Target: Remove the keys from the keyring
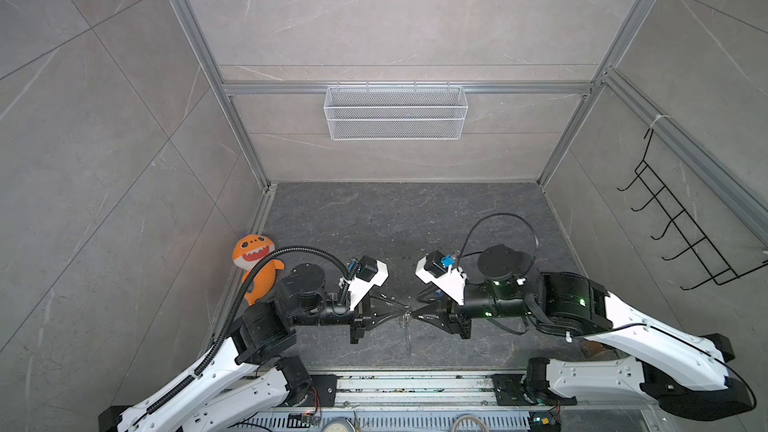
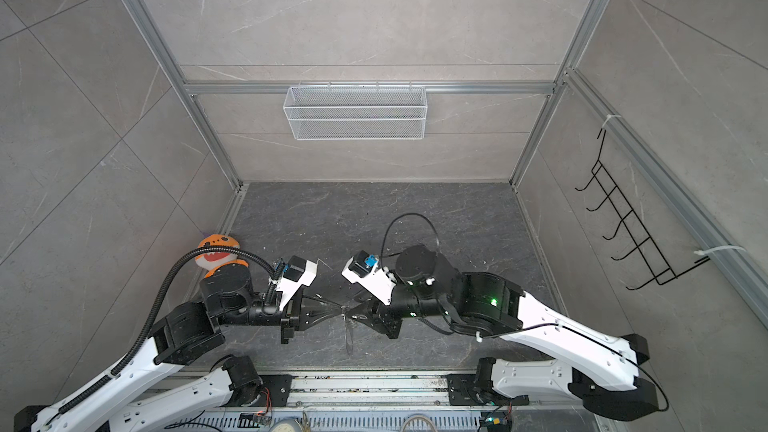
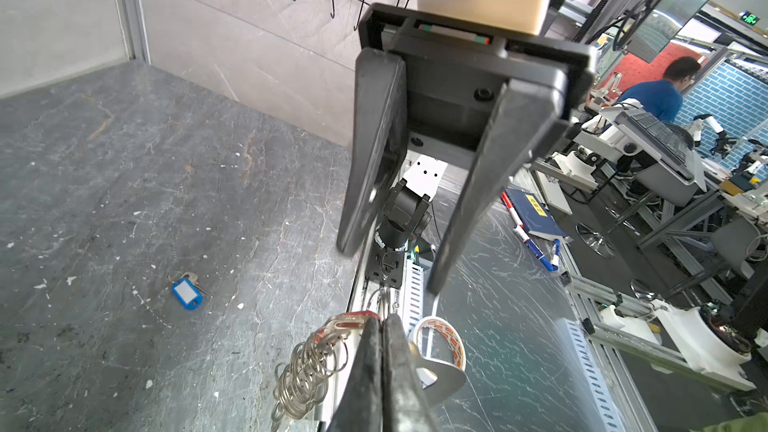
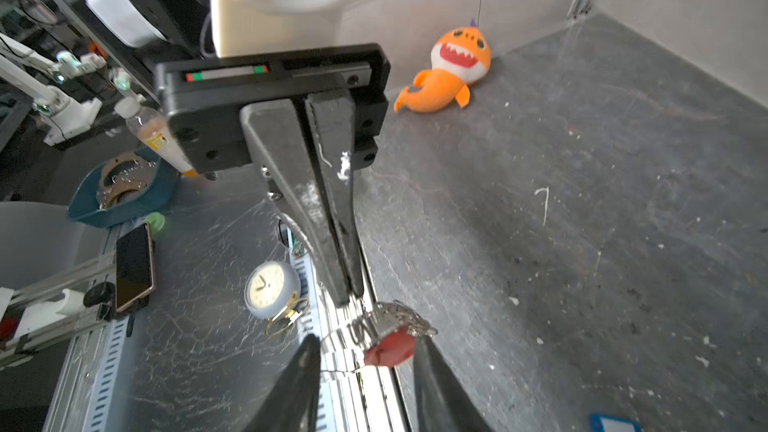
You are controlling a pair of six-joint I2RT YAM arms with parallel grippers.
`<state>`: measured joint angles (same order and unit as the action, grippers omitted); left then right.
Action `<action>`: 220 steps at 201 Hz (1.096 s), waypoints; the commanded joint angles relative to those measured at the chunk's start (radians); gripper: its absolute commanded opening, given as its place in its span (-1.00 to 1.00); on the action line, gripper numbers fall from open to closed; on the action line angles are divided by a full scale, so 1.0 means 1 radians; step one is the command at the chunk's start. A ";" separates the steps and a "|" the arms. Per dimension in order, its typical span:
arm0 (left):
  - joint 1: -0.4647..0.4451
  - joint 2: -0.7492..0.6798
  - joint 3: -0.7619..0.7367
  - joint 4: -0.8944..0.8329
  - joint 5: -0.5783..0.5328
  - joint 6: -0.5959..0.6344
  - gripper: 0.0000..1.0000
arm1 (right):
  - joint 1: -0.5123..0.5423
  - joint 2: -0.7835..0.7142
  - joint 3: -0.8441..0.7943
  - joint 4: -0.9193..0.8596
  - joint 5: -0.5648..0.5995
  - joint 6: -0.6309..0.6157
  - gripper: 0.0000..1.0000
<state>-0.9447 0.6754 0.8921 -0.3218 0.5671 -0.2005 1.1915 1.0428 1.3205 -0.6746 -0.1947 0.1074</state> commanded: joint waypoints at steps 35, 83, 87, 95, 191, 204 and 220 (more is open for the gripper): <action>-0.002 -0.054 -0.021 0.155 0.019 -0.023 -1.00 | 0.005 -0.136 -0.235 0.306 -0.011 -0.067 -0.10; -0.002 -0.077 -0.047 0.219 0.008 -0.040 -1.00 | 0.005 -0.135 -0.316 0.443 -0.066 -0.052 -0.02; -0.001 -0.078 -0.050 0.224 0.011 -0.043 -1.00 | 0.005 -0.133 -0.317 0.450 -0.066 -0.050 -0.02; -0.002 -0.074 -0.051 0.229 0.014 -0.043 -1.00 | 0.004 -0.129 -0.321 0.465 -0.062 -0.048 -0.01; -0.002 -0.073 -0.061 0.244 0.034 -0.045 -1.00 | 0.005 -0.148 -0.332 0.560 -0.127 -0.032 -0.10; -0.002 -0.073 -0.062 0.246 0.036 -0.044 -1.00 | 0.005 -0.136 -0.331 0.567 -0.147 -0.022 -0.13; -0.002 -0.075 -0.062 0.249 0.036 -0.046 -1.00 | 0.005 -0.130 -0.332 0.574 -0.153 -0.015 -0.21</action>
<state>-0.9447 0.6094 0.8257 -0.1482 0.5797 -0.2321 1.1915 0.9035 0.9852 -0.1394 -0.3077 0.0723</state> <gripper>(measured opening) 0.052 0.420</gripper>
